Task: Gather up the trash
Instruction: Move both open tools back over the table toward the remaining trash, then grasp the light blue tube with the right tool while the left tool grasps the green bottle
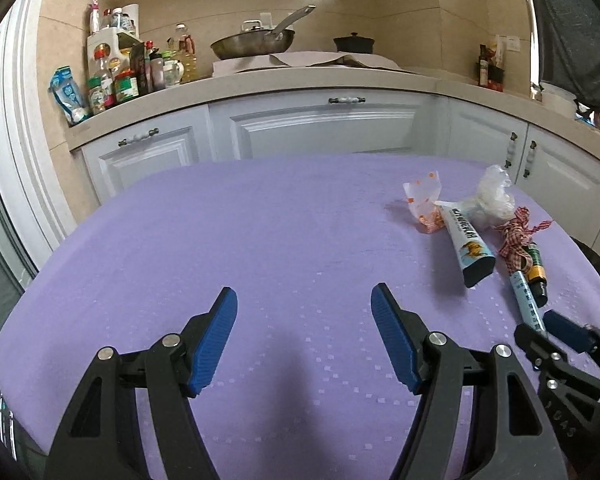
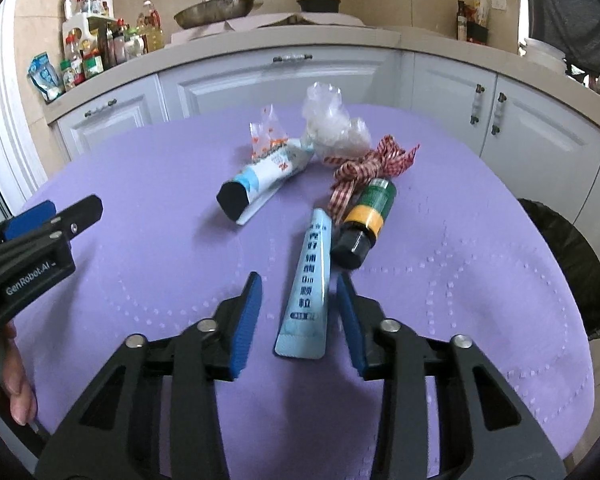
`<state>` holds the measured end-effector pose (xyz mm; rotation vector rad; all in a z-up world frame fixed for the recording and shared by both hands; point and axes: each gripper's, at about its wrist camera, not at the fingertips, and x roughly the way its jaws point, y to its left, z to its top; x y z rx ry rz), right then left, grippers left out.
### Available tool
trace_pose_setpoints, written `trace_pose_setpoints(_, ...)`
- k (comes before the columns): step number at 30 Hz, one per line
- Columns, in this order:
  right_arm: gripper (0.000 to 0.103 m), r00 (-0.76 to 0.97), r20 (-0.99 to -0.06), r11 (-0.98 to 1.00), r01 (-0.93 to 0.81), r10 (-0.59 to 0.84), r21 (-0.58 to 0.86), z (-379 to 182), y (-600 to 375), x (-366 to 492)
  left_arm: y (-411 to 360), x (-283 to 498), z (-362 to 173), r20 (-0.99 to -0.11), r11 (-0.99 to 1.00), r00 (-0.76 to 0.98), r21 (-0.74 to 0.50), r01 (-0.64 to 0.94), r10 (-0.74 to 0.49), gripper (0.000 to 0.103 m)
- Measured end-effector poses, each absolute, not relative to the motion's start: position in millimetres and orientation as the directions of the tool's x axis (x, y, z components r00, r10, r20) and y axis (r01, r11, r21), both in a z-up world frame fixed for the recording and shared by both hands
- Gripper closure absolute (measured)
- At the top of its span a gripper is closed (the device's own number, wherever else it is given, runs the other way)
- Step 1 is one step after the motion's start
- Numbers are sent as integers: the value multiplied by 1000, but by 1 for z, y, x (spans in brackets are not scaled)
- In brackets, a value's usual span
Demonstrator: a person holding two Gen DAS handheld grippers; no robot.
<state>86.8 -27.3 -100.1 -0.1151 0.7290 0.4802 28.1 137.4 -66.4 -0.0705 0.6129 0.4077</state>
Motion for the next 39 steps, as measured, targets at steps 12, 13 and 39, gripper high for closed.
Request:
trace_pose_setpoints(12, 83, 653, -646, 879, -473, 396, 60, -99, -37, 78, 122, 33, -67, -574, 934, 754, 56, -352, 319, 35)
trace_pose_setpoints(13, 83, 658, -639, 880, -471, 398, 63, -97, -40, 77, 120, 33, -67, -574, 935, 755, 57, -350, 318, 35)
trace_pose_setpoints(39, 83, 774, -568, 959, -256, 280, 123, -83, -166, 113, 2, 94, -70, -628, 994, 771, 52, -93, 105, 45)
